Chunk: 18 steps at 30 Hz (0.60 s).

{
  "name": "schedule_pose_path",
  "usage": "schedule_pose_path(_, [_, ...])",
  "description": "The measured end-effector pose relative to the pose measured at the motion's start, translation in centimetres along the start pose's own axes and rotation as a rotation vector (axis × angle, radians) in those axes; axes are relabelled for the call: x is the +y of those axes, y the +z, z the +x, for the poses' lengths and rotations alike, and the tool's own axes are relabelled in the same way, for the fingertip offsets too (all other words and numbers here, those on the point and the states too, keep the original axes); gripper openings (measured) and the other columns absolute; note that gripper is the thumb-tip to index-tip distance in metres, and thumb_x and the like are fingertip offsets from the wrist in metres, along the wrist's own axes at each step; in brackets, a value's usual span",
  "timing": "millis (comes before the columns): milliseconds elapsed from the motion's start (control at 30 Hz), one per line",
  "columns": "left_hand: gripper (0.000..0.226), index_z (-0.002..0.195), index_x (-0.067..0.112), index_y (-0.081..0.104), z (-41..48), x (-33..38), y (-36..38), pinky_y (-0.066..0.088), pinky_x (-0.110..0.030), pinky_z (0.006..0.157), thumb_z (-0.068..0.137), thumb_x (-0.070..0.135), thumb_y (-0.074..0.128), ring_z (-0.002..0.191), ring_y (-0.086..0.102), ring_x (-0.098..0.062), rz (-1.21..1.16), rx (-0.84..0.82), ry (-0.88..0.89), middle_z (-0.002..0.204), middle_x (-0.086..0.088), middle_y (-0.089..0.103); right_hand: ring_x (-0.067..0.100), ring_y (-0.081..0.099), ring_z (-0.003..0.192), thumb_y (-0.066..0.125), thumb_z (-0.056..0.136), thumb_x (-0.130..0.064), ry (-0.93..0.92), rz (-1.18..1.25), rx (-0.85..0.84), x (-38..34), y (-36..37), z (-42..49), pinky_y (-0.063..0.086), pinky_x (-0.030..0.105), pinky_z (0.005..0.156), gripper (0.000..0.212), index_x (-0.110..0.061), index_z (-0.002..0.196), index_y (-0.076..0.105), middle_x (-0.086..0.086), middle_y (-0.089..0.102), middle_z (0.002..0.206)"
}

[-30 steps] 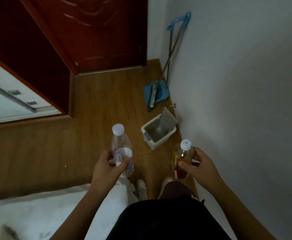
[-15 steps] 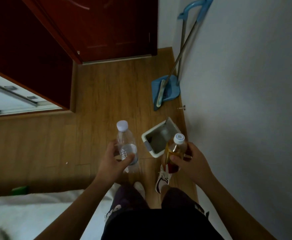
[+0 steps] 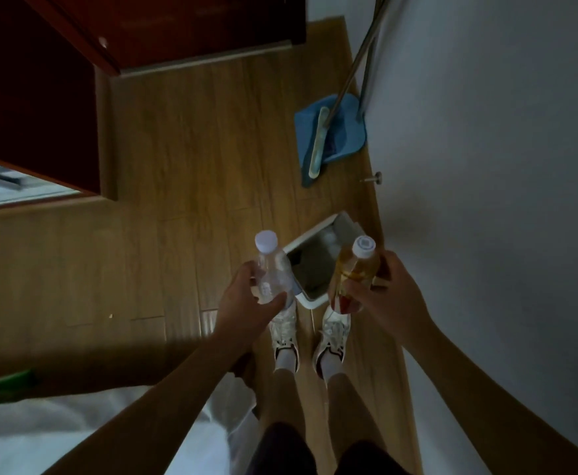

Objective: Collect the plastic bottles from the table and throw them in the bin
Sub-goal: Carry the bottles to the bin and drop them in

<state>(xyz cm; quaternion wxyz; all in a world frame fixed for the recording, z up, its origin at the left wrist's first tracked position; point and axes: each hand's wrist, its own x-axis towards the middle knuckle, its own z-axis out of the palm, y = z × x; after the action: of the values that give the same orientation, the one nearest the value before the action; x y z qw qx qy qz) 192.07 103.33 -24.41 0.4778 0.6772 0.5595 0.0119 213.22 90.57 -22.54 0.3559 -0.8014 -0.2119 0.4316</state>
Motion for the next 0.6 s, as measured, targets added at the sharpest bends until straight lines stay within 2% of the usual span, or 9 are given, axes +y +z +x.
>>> schedule_pose_path(133, [0.082, 0.143, 0.025, 0.04, 4.9, -4.5, 4.2, 0.059, -0.041, 0.091, 0.075, 0.03, 0.084, 0.111, 0.062, -0.008, -0.099, 0.016, -0.003, 0.117, 0.019, 0.058, -0.021, 0.06, 0.086, 0.081, 0.08, -0.016, -0.007, 0.012, 0.0, 5.4, 3.4, 4.5, 0.043, -0.004, 0.068, 0.042, -0.039, 0.102, 0.053, -0.017, 0.065, 0.098])
schedule_pose_path(233, [0.078, 0.141, 0.024, 0.042, 8.0, -7.5, 7.1, 0.061, -0.042, 0.089, 0.076, 0.029, 0.085, 0.107, 0.065, -0.008, -0.162, 0.06, -0.01, 0.119, 0.011, 0.063, -0.022, 0.059, 0.091, 0.081, 0.08, -0.024, -0.012, 0.027, 0.02, 9.0, 6.3, 7.1, 0.042, -0.005, 0.07, 0.044, -0.038, 0.113, 0.054, -0.021, 0.065, 0.102])
schedule_pose_path(367, [0.073, 0.137, 0.024, 0.044, 10.6, -10.1, 10.3, 0.063, -0.042, 0.084, 0.076, 0.029, 0.085, 0.102, 0.069, -0.007, -0.167, 0.034, 0.022, 0.117, 0.009, 0.066, -0.031, 0.052, 0.086, 0.079, 0.081, -0.01, 0.035, 0.096, 0.027, 12.3, 9.1, 9.6, 0.04, -0.007, 0.068, 0.054, -0.025, 0.125, 0.052, -0.029, 0.056, 0.101])
schedule_pose_path(467, [0.072, 0.134, 0.027, 0.045, 11.7, -10.5, 11.5, 0.062, -0.038, 0.086, 0.075, 0.029, 0.086, 0.107, 0.066, -0.002, -0.198, 0.029, 0.039, 0.119, 0.017, 0.062, -0.024, 0.05, 0.091, 0.081, 0.079, -0.016, 0.05, 0.095, 0.055, 13.3, 10.5, 11.0, 0.038, -0.007, 0.072, 0.061, -0.024, 0.132, 0.051, -0.032, 0.054, 0.107])
schedule_pose_path(533, [0.072, 0.135, 0.028, 0.046, 12.5, -10.1, 12.1, 0.062, -0.036, 0.087, 0.075, 0.027, 0.086, 0.109, 0.063, 0.005, -0.219, 0.032, 0.055, 0.121, 0.02, 0.059, -0.013, 0.052, 0.102, 0.081, 0.08, -0.019, 0.072, 0.085, 0.082, 13.6, 11.1, 11.7, 0.036, -0.006, 0.074, 0.063, -0.021, 0.135, 0.05, -0.022, 0.057, 0.116])
schedule_pose_path(600, [0.072, 0.137, 0.029, 0.044, 13.4, -9.4, 12.8, 0.06, -0.032, 0.089, 0.077, 0.027, 0.084, 0.106, 0.06, 0.013, -0.209, 0.017, 0.087, 0.121, 0.021, 0.058, 0.001, 0.054, 0.116, 0.082, 0.079, -0.021, 0.101, 0.074, 0.107, 14.1, 11.5, 12.5, 0.041, 0.004, 0.087, 0.066, -0.018, 0.137, 0.05, -0.011, 0.061, 0.127])
